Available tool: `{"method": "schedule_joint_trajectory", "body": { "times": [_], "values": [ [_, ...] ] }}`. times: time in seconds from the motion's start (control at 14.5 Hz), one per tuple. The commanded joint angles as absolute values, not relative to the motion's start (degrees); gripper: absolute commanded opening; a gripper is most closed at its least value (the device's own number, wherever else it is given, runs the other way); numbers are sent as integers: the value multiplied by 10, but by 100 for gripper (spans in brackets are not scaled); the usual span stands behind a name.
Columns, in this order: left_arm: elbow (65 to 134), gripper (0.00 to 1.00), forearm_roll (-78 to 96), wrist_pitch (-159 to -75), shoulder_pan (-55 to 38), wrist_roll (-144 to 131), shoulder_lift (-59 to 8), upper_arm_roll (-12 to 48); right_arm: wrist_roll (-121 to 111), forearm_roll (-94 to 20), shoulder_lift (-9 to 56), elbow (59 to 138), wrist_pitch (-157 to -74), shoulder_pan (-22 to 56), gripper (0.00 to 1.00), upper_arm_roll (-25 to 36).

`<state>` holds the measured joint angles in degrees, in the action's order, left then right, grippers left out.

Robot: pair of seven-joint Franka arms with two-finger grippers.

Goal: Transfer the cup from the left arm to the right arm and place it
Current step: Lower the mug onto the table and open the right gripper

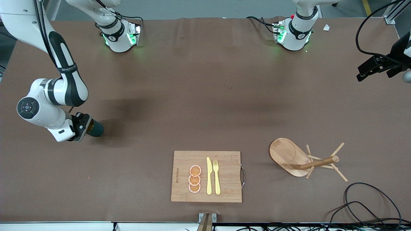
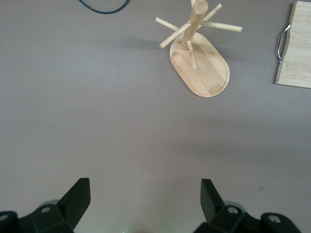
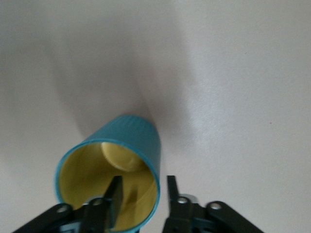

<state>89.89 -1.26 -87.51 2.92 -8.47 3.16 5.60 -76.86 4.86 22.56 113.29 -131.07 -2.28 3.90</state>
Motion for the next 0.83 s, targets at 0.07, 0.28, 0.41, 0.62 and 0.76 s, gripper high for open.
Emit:
{"method": "schedule_joint_trajectory", "body": {
  "times": [0.07,0.28,0.41,0.62,0.76],
  "values": [
    [894,100,-4,-867,27,-83,33,60,-768,55,201,1079,-1197,-31,100,25],
    [893,100,-5,-851,28,-80,36,66,-749,-17,192,1029,-1113,-32,100,29],
    [894,100,-4,-847,29,-75,38,66,-676,-23,181,1001,-1071,-31,100,29],
    [893,100,-4,-846,29,-75,38,66,-519,-24,156,973,-1008,-28,100,26],
    [893,100,-4,-846,29,-75,38,66,-407,-24,125,973,-985,-28,100,26]
  ]
}}
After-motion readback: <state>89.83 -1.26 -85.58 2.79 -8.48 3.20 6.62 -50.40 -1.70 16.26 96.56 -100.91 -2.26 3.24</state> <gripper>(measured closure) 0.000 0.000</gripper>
